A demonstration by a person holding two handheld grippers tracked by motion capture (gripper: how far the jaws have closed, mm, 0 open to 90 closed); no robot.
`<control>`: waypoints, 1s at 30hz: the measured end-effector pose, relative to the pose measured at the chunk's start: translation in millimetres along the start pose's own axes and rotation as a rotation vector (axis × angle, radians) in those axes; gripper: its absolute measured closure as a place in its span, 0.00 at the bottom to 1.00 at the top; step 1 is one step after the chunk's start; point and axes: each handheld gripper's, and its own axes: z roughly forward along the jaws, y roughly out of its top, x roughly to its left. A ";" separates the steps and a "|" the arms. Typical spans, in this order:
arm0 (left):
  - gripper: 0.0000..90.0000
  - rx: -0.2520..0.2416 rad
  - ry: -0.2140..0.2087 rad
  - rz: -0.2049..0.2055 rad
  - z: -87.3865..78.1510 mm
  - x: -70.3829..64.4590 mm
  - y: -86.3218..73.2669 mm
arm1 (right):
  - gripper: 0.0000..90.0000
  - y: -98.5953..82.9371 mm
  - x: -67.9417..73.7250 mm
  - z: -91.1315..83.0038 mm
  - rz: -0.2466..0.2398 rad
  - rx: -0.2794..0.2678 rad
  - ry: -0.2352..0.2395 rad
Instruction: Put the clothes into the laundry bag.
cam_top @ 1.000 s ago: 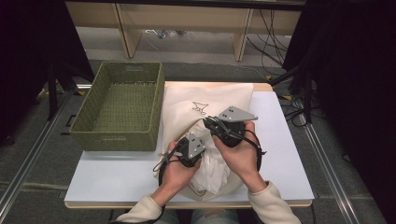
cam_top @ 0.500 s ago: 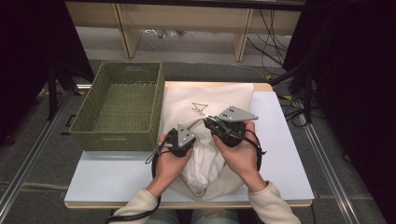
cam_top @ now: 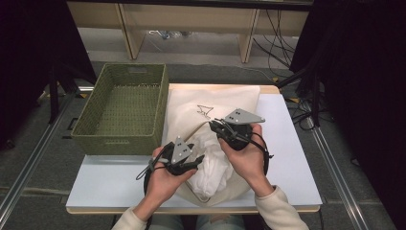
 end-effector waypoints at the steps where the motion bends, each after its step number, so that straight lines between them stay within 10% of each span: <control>1: 0.46 -0.003 -0.025 -0.003 -3.5 -3.4 -1.1 | 0.99 -0.1 0.0 0.2 0.000 0.000 0.001; 6: 0.33 0.013 -0.093 0.032 -3.4 -23.9 -3.1 | 0.99 0.3 0.4 0.2 -0.010 0.005 -0.001; 17: 0.26 0.149 -0.052 0.124 44.5 -42.7 -7.4 | 0.99 -0.5 -0.1 0.5 -0.003 0.012 0.005; 22: 0.40 0.191 0.020 0.097 55.2 -42.7 -11.2 | 0.98 -0.5 0.3 1.5 -0.010 0.013 0.007; 24: 0.47 0.199 0.046 0.170 60.4 -35.3 -11.1 | 0.98 -0.7 0.8 1.8 -0.009 0.018 0.012; 30: 0.69 0.212 0.058 0.172 66.6 -32.0 -13.5 | 0.99 -1.3 0.8 1.9 -0.006 0.015 0.010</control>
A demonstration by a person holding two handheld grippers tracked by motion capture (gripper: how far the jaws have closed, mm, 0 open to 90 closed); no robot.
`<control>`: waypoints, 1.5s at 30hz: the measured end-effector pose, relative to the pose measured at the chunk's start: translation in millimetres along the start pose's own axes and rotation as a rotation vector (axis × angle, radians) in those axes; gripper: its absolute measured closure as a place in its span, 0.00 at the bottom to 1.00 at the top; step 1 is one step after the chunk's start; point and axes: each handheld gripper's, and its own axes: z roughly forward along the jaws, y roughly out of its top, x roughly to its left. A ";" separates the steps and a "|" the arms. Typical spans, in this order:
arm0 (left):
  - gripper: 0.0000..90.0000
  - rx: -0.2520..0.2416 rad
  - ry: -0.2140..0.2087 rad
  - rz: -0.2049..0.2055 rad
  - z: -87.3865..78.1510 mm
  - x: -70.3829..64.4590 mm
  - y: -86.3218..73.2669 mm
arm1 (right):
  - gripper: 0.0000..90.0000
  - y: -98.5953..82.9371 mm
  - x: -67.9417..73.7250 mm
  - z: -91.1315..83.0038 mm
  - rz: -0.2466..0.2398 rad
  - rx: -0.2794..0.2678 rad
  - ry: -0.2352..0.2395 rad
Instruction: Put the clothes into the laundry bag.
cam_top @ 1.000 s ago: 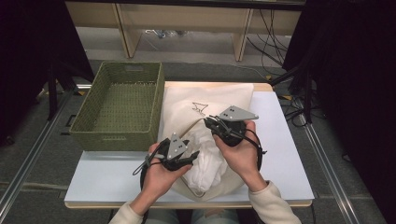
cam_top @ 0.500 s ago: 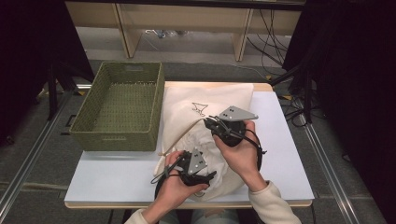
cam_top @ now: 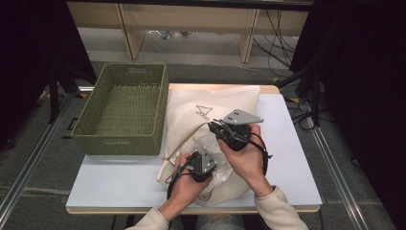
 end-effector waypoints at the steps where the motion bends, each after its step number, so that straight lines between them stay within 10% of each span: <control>1: 0.73 -0.023 0.003 -0.033 2.0 -0.7 -0.5 | 0.99 -0.1 0.1 -0.1 0.001 0.000 -0.002; 3: 0.80 -0.012 -0.002 -0.025 1.0 3.4 -0.4 | 0.99 0.0 0.7 0.1 0.002 -0.003 -0.003; 5: 0.85 -0.080 0.008 -0.119 2.0 2.9 -0.3 | 0.99 0.2 1.0 -0.1 0.002 -0.004 -0.003; 8: 0.88 -0.066 0.013 -0.085 -2.1 8.5 -0.6 | 0.99 0.0 0.5 0.1 0.001 -0.006 -0.006; 9: 0.89 -0.096 -0.002 -0.143 -0.6 6.4 -0.7 | 0.99 0.1 0.4 0.1 -0.001 -0.006 -0.005; 15: 0.90 -0.104 0.010 -0.126 -4.9 8.8 -1.4 | 0.99 0.2 0.1 -0.1 0.002 -0.010 0.000; 18: 0.91 -0.143 0.013 -0.180 -5.1 8.2 -0.9 | 0.99 0.4 -0.4 -0.8 -0.001 -0.012 -0.008; 40: 0.91 -0.120 0.071 -0.157 -7.9 40.7 -0.4 | 0.99 4.0 4.1 -5.3 0.000 -0.058 -0.003; 42: 0.90 -0.158 0.068 -0.215 -3.1 34.9 -1.1 | 0.99 3.9 2.3 -6.1 -0.017 -0.059 -0.015; 45: 0.85 -0.124 0.043 -0.146 -10.6 35.7 -2.1 | 0.99 4.7 2.2 -6.7 -0.005 -0.064 -0.001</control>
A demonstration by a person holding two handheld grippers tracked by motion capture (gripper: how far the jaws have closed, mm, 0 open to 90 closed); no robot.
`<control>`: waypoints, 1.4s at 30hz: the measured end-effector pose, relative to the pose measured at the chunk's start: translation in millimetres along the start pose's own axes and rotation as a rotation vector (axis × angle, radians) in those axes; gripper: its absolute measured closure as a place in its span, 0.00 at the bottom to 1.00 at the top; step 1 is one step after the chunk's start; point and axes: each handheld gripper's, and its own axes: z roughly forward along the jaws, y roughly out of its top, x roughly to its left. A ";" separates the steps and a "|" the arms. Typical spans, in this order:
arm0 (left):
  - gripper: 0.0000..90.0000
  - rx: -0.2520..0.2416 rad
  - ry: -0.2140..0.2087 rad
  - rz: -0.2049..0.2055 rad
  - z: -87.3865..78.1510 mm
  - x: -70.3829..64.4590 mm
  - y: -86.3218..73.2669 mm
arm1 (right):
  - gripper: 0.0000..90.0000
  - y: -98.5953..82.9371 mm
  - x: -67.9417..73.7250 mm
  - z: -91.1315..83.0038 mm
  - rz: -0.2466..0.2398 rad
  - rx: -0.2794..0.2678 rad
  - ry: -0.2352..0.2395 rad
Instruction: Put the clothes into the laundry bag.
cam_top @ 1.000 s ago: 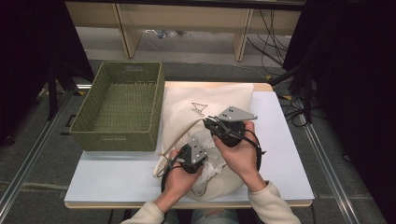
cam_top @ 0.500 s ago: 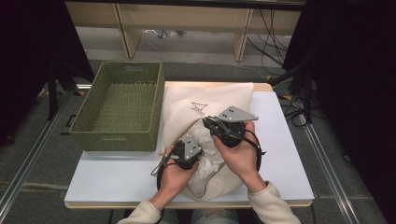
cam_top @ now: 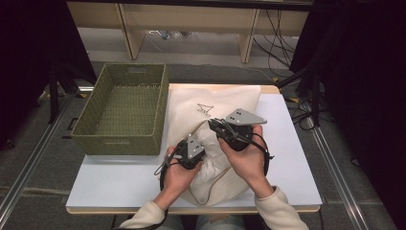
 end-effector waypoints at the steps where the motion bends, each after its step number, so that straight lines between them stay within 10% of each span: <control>1: 0.81 -0.016 -0.010 -0.002 -1.3 -1.7 -0.3 | 0.99 -0.3 -0.8 -0.4 0.004 0.002 -0.001; 8: 0.47 -0.050 -0.074 0.000 -32.5 -1.3 -2.9 | 0.98 -0.8 -2.9 0.1 0.016 0.006 0.001; 14: 0.39 -0.027 -0.128 0.034 -56.1 -3.4 -6.9 | 0.98 -0.7 -2.4 0.0 0.007 0.013 -0.007; 21: 0.33 0.007 -0.197 0.074 -46.6 -19.2 -11.0 | 0.98 -0.8 -2.7 -0.4 0.013 0.022 0.000; 31: 0.50 0.151 -0.139 0.197 -8.7 -25.8 -23.5 | 0.98 -1.2 -2.2 0.2 0.006 0.025 -0.002; 42: 0.79 0.200 -0.093 0.213 10.7 -26.7 -25.9 | 0.98 -1.8 -1.0 0.6 0.021 0.037 0.001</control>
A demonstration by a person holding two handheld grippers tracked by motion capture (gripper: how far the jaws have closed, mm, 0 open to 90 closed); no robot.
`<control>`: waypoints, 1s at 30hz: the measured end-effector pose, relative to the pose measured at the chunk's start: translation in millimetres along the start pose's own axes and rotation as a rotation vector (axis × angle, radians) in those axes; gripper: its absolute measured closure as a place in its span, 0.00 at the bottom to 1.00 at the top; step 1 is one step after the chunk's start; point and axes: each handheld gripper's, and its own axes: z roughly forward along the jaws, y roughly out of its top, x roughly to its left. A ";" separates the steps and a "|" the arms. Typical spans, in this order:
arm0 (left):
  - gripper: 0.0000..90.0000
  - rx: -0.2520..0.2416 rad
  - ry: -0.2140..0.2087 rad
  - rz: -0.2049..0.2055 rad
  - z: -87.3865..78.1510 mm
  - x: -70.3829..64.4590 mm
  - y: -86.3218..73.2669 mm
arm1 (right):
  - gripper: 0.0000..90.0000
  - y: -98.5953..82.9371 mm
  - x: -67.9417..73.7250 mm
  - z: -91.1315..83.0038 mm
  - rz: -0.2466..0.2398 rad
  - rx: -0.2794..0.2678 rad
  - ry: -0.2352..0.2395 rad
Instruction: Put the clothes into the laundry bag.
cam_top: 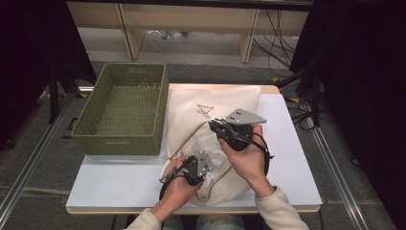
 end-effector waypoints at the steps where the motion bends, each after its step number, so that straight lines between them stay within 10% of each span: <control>1: 0.84 -0.010 0.005 -0.011 1.0 0.7 -0.6 | 0.98 0.0 -0.9 0.5 -0.021 -0.012 -0.010; 11: 0.94 -0.145 0.046 -0.141 -10.5 16.6 6.0 | 0.99 1.6 4.5 -0.6 -0.010 -0.012 0.014; 12: 0.95 -0.128 0.047 -0.102 -13.6 21.8 7.8 | 0.99 2.3 5.3 -1.3 -0.015 -0.020 0.011; 13: 0.95 -0.174 0.054 -0.160 -12.4 21.1 9.9 | 0.99 3.0 5.6 -2.5 -0.019 -0.025 0.010; 23: 0.94 -0.206 0.146 -0.185 -2.4 29.6 20.4 | 0.99 11.7 15.0 -16.9 -0.022 -0.085 0.023; 30: 0.74 -0.225 0.054 -0.136 -1.7 21.0 13.8 | 0.99 7.8 7.7 -11.0 -0.020 -0.062 0.009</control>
